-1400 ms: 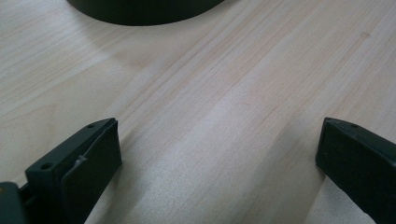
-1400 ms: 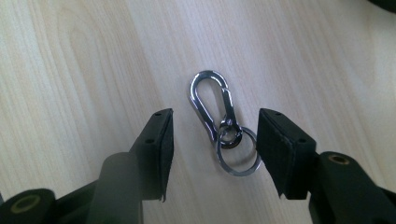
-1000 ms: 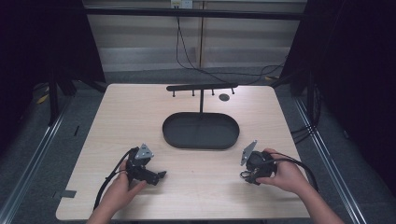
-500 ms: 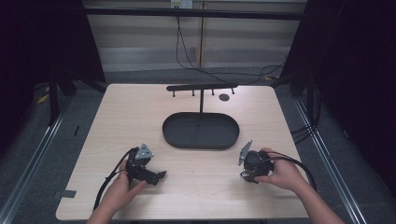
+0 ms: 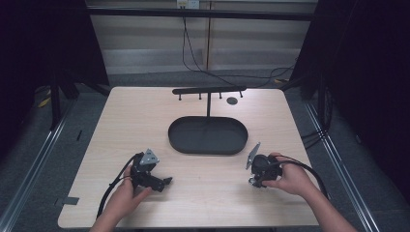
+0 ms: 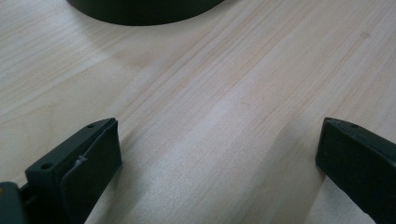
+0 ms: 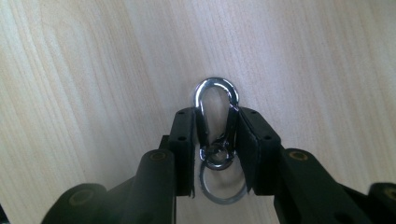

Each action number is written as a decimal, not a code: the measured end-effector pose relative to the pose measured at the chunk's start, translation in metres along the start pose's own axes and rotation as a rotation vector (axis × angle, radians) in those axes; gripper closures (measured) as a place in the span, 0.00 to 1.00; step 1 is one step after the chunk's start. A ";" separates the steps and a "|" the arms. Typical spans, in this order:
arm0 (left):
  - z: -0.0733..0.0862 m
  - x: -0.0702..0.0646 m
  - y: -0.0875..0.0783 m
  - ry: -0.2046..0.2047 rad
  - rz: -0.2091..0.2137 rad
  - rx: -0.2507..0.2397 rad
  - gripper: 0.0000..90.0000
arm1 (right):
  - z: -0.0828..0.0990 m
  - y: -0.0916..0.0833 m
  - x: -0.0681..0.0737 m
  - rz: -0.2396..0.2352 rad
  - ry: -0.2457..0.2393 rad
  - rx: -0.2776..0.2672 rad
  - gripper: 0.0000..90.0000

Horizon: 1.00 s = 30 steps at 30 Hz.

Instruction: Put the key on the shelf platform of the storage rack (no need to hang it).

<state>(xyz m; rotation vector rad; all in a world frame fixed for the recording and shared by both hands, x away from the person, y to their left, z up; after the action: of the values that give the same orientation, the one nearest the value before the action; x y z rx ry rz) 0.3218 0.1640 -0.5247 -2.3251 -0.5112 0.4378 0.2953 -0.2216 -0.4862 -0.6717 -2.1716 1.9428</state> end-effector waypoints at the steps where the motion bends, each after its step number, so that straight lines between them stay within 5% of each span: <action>1: 0.000 0.000 0.000 0.000 0.000 0.000 0.00 | 0.000 0.000 -0.001 -0.005 0.007 0.003 0.77; 12: 0.000 0.000 0.000 0.000 0.000 0.000 0.00 | 0.000 0.000 -0.003 -0.004 0.041 0.002 0.78; 14: 0.000 0.000 0.000 0.000 0.000 0.000 0.00 | 0.000 -0.001 -0.004 -0.011 0.048 -0.007 0.81; 15: 0.000 0.000 0.000 0.000 0.000 -0.001 0.00 | 0.001 -0.011 -0.009 -0.054 0.086 -0.064 0.95; 17: 0.000 0.000 0.000 0.000 0.000 0.000 0.00 | 0.002 -0.016 -0.012 -0.038 0.109 -0.070 0.95; 20: 0.000 0.000 0.000 0.001 0.000 -0.002 0.00 | 0.004 -0.008 -0.010 -0.010 0.066 0.002 0.94; 30: 0.000 0.000 0.000 0.001 0.001 -0.002 0.00 | 0.003 -0.008 -0.010 -0.011 0.084 -0.001 0.95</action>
<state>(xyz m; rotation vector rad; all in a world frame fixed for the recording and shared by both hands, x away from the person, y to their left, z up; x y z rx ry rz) 0.3219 0.1639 -0.5247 -2.3270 -0.5107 0.4367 0.3014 -0.2293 -0.4770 -0.7272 -2.1226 1.8725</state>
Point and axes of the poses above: each handheld gripper's, and its own axes: y roughly forward along the jaws, z roughly out of its underside, x roughly to its left, the point moved 2 cm from there along y, roughly forward along the jaws, and after that the axes turned 12 degrees about z, right-handed, at the moved point
